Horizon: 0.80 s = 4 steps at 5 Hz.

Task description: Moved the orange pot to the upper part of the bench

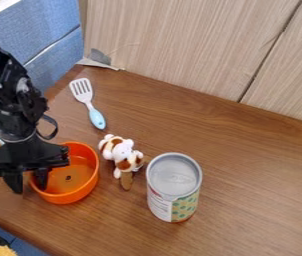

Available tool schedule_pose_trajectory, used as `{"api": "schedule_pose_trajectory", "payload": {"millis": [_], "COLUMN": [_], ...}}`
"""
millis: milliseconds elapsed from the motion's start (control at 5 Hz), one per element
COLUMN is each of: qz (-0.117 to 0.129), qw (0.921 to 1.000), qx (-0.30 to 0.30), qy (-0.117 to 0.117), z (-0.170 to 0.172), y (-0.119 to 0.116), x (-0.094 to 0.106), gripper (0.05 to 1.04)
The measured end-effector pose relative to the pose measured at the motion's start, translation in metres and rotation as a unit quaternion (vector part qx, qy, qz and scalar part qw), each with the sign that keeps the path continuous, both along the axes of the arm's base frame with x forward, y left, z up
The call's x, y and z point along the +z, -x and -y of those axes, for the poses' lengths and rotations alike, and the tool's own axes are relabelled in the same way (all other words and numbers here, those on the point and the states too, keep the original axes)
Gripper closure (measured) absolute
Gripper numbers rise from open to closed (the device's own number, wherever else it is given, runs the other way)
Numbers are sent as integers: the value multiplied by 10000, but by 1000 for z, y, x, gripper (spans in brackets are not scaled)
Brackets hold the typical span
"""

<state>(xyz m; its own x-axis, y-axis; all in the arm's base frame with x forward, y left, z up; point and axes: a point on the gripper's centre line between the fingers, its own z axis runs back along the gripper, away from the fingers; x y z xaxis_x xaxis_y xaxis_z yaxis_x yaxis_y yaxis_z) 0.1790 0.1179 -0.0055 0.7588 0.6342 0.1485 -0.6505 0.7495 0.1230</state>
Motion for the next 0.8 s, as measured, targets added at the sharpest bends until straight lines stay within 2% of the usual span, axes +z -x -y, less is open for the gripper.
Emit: {"api": "schedule_pose_trajectory", "payload": {"millis": [200,400,800], "qz": [2,11,45], "qw": [10000,10000,9999], "qx": [40,13,82], "qy": [-31,-71,-119], "z": [-1,-2,-3], "y": [0,0,1], "x": [0,2,9], "gripper": [932,996,1002]}}
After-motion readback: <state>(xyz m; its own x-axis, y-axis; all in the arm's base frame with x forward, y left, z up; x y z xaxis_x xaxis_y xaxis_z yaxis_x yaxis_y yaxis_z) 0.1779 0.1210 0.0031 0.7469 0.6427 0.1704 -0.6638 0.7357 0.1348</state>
